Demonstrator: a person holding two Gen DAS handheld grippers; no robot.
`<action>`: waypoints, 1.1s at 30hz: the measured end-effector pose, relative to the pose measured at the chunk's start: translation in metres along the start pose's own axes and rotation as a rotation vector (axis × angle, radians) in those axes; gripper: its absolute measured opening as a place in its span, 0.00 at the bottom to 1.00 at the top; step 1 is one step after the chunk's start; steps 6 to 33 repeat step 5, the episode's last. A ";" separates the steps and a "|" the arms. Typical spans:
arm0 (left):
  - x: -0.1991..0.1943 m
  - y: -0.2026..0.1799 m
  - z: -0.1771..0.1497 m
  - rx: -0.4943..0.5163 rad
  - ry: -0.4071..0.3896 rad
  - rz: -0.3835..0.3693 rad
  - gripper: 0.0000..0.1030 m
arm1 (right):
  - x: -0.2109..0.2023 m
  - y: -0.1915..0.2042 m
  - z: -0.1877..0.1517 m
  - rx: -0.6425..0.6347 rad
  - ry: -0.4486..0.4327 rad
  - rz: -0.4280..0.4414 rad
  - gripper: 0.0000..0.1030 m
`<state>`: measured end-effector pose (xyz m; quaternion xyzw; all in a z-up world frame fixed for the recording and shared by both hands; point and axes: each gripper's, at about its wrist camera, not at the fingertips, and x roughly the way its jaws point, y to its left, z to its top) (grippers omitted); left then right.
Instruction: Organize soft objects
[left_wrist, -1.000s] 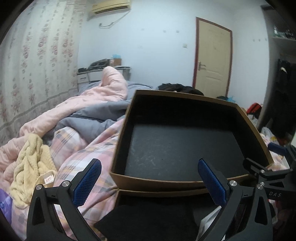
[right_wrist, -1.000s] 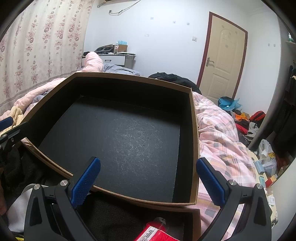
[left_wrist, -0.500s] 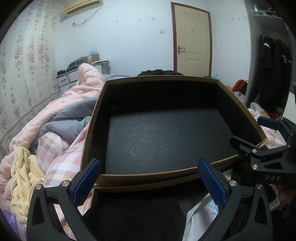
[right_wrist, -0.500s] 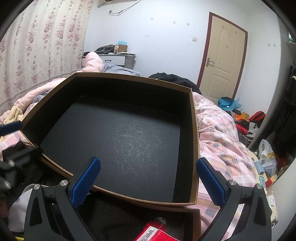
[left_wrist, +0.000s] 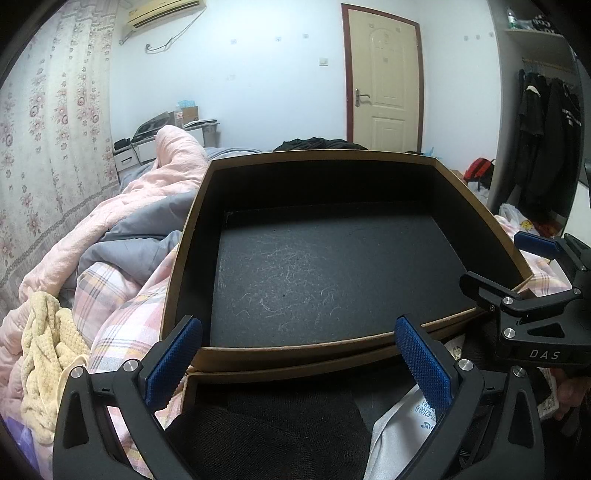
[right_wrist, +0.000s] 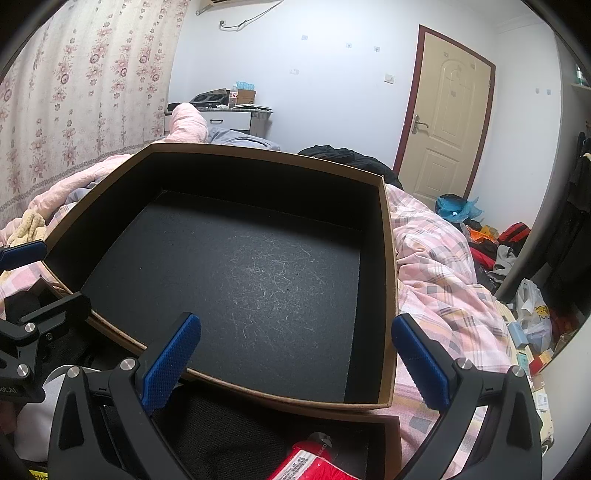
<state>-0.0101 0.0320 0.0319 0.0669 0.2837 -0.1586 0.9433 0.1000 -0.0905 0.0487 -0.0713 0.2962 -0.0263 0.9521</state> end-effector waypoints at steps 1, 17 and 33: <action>0.000 0.000 0.000 0.000 0.001 0.000 1.00 | 0.000 0.000 0.000 0.000 0.000 0.000 0.99; 0.000 0.000 0.000 0.000 0.001 0.000 1.00 | 0.000 0.000 0.000 0.000 0.000 0.000 0.99; 0.000 0.000 0.000 0.000 0.001 0.000 1.00 | 0.000 0.000 0.000 0.000 0.000 0.000 0.99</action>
